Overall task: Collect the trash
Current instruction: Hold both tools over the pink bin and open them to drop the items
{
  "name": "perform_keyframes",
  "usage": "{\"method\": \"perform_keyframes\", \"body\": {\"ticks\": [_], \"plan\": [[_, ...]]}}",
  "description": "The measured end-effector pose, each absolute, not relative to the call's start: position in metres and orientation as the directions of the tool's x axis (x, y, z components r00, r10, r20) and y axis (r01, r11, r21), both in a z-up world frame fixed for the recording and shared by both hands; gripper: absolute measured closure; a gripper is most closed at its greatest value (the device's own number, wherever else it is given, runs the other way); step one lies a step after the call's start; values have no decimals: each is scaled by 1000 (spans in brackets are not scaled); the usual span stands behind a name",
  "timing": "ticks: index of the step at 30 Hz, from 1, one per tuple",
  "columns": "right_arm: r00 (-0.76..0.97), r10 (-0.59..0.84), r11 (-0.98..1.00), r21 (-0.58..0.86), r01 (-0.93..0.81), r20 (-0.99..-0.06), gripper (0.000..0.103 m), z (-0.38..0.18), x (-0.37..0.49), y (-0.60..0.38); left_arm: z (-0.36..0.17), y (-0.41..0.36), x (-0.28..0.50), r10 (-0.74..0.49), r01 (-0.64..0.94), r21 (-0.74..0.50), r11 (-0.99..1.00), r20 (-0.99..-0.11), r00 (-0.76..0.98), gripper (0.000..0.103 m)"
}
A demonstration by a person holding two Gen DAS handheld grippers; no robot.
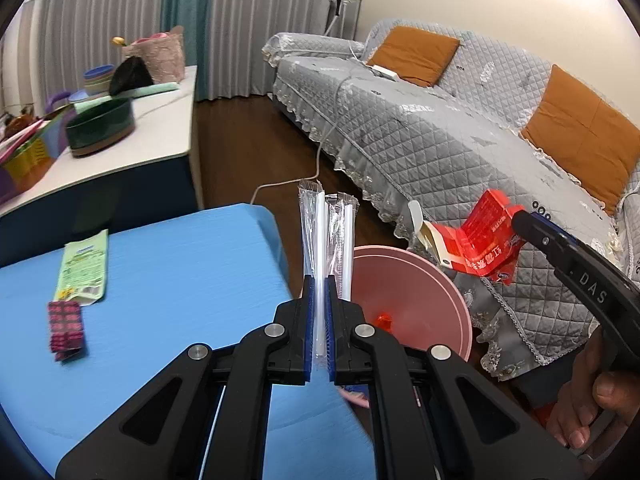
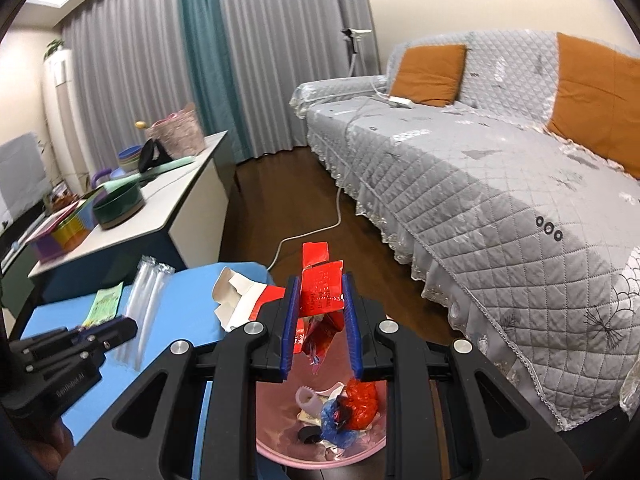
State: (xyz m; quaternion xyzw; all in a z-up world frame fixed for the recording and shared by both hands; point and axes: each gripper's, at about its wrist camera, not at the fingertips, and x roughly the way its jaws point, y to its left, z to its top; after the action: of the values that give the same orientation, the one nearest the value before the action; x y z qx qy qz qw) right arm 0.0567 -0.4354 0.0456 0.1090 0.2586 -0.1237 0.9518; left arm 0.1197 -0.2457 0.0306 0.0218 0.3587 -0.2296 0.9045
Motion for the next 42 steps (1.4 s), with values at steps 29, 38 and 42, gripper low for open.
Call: {"method": "perform_keyframes", "body": {"ticks": [29, 38, 42], "plan": [[758, -144, 875, 277, 398, -635, 41, 7, 80, -479, -4, -298, 159, -408, 439, -159, 884, -721, 561, 60], [768, -163, 883, 255, 393, -619, 41, 13, 78, -469, 8, -274, 147, -405, 426, -161, 890, -708, 578, 60], [780, -161, 893, 248, 376, -605, 41, 18, 77, -460, 13, -253, 139, -396, 408, -162, 898, -702, 592, 60]]}}
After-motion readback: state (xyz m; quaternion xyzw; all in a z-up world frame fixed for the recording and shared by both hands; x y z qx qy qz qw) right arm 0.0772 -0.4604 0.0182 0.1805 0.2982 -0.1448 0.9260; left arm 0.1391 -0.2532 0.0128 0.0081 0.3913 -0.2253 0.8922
